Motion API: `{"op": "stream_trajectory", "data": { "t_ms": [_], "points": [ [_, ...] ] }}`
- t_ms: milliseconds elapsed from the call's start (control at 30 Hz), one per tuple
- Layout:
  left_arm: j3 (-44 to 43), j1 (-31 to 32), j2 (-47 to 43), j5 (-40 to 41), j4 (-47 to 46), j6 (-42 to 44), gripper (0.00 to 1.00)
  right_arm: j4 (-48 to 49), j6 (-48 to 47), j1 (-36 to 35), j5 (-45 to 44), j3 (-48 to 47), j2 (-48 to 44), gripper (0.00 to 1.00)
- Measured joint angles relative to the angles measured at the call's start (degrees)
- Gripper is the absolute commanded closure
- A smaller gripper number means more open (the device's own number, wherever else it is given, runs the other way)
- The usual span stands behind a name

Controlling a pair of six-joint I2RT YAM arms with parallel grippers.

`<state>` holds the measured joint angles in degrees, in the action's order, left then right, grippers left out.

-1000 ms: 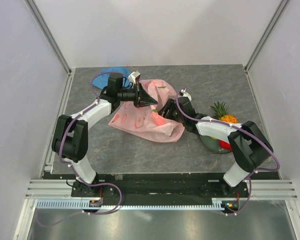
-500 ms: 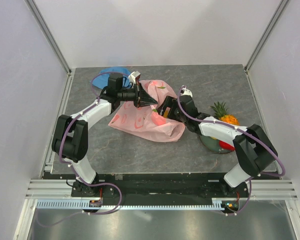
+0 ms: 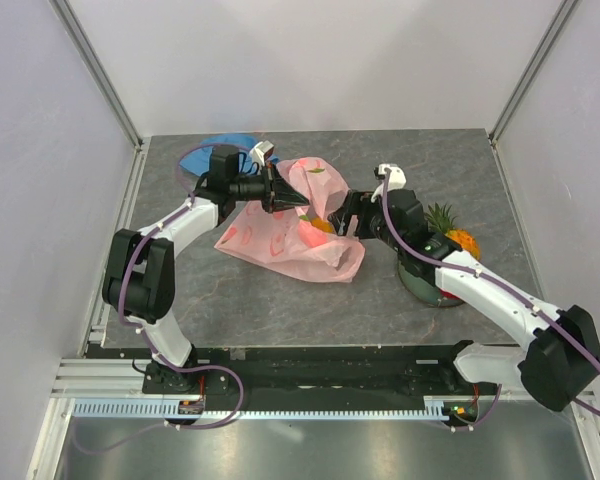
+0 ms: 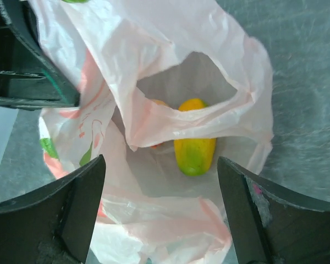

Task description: Place the fruits into the plastic bag

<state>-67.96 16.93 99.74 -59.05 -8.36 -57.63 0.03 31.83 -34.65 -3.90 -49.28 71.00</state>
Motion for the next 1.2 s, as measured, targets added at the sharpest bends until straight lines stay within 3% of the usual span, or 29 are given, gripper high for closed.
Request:
{"op": "stream_trajectory", "data": {
  "t_ms": [267, 900, 1000, 1067, 1100, 1133, 1200],
  "points": [
    [0.74, -0.15, 0.02, -0.02, -0.07, 0.0, 0.98, -6.21, -8.81, -0.07, 2.21, -6.71, 2.32, 0.17],
    [0.76, -0.2, 0.02, 0.02, 1.49, 0.07, 0.98, -7.8, -18.62, -2.38, 4.96, -15.13, 16.35, 0.32],
    [0.76, -0.2, 0.02, 0.0, 2.29, 0.11, 0.98, -7.87, -20.13, -2.36, 4.98, -15.32, 18.01, 0.43],
    [0.74, -0.2, 0.09, 0.0, 2.56, 0.11, 0.98, -7.93, -20.96, -2.36, 5.22, -15.5, 18.82, 0.57],
    [0.66, -0.2, 0.2, -0.02, 2.71, 0.28, 0.98, -8.07, -21.4, -2.36, 5.46, -15.72, 19.23, 0.66],
    [0.2, -0.2, 0.48, 0.0, 3.45, 0.72, 0.99, -8.44, -21.73, -2.36, 5.84, -16.2, 19.71, 0.86],
    [-1.73, -0.2, 1.53, 0.24, 6.1, 2.78, 0.99, -9.18, -22.77, -2.36, 6.56, -17.2, 20.35, 0.97]
  ]
}}
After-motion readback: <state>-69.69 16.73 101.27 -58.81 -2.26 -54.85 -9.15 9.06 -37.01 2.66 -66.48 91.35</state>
